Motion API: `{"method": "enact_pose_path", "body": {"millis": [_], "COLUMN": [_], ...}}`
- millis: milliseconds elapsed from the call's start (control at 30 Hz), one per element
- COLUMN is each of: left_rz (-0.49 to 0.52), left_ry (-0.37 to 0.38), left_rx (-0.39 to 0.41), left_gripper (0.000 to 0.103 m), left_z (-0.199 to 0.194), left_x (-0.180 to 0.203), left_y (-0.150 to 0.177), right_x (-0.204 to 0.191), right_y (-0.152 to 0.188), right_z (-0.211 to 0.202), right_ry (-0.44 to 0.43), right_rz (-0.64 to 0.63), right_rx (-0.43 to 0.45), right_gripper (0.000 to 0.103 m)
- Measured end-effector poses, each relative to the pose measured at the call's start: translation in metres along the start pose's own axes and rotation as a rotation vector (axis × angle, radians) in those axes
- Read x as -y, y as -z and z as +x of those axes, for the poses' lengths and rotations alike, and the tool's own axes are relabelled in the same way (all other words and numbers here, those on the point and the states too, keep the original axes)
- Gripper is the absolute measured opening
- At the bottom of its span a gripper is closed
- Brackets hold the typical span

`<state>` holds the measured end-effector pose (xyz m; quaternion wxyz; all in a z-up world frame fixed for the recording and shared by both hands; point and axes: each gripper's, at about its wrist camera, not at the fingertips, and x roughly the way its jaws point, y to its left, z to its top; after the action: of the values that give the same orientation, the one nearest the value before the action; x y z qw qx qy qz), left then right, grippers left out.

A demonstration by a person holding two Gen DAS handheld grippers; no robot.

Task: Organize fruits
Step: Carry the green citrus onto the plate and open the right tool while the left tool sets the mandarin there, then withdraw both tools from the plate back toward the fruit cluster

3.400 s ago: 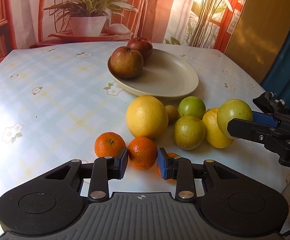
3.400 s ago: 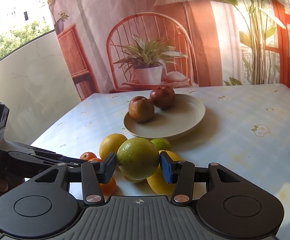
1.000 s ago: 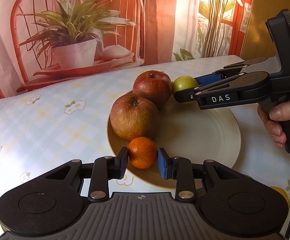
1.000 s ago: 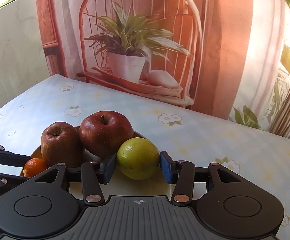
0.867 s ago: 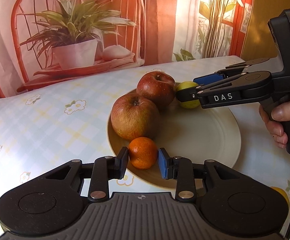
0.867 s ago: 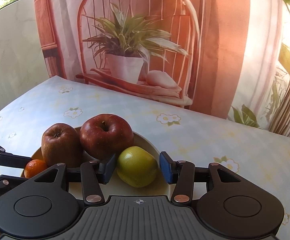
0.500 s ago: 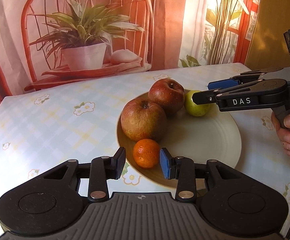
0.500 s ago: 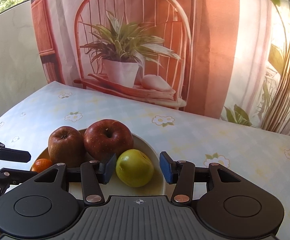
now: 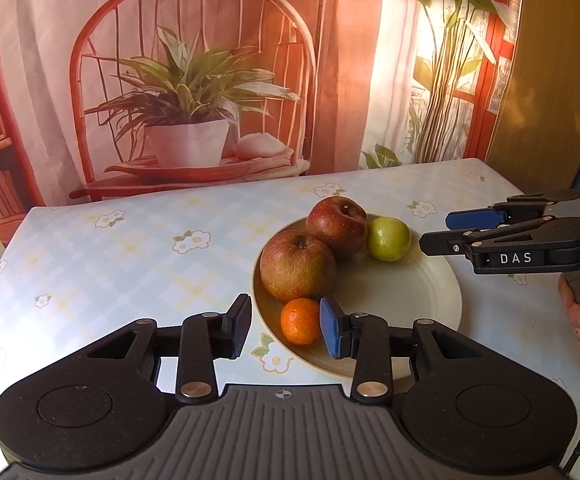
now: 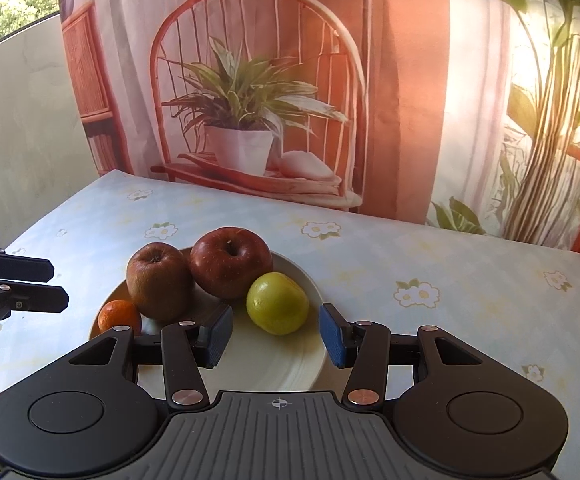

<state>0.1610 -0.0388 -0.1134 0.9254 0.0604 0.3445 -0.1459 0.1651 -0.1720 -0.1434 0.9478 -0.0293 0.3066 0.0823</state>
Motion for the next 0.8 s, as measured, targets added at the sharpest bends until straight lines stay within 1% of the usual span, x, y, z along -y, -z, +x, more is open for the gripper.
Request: {"method": "enact_pose_path", "body": {"millis": [200,567,700,800], "left_rz": [-0.005,-0.031,-0.048,-0.060], "left_ry": [0.004,0.002,0.014,0.018], "left_rx": [0.013,-0.012,-0.024,-0.018], "left_gripper": [0.040,0.040,0.040,0.040], "left_z": [-0.017,-0.037,-0.039,-0.044], "left_x": [-0.011,-0.033,-0.039,-0.039], "left_y": [0.006,0.026,0.034,0.041], "right_x": [-0.010,-0.038,-0.050,-0.059], "right_y": [0.011,0.031,0.041,0.048], "right_z": [-0.021,-0.043,-0.050,-0.057], "right_ry": [-0.015,-0.056,-0.053,-0.058], "right_rz": [0.024,0.053,0.054,0.069], "right_rx": [0.013,0.023,0.029,0.040], "right_gripper": [0.045,0.045,0.045,0.045]}}
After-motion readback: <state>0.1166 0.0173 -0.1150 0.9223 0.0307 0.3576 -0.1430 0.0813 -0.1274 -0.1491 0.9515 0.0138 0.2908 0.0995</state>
